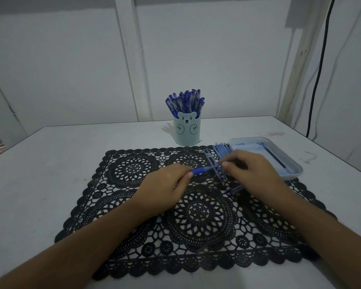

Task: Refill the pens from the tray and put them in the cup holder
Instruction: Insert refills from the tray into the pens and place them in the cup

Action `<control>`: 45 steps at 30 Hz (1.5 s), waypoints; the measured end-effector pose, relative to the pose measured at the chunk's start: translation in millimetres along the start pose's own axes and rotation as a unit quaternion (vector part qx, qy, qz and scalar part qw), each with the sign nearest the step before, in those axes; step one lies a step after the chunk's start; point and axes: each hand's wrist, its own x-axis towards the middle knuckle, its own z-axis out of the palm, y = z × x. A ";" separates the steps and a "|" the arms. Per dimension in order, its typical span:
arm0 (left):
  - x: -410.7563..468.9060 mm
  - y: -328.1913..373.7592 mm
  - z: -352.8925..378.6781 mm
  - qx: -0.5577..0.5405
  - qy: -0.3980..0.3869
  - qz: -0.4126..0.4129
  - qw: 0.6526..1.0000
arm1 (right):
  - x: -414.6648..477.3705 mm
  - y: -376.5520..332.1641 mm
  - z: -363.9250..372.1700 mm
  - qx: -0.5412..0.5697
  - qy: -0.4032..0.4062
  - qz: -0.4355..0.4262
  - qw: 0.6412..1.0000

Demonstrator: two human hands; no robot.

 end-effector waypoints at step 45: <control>2.0 -0.3 -1.8 -0.001 0.010 -0.082 0.997 | 28.2 75.7 -59.6 -0.386 0.046 0.289 0.875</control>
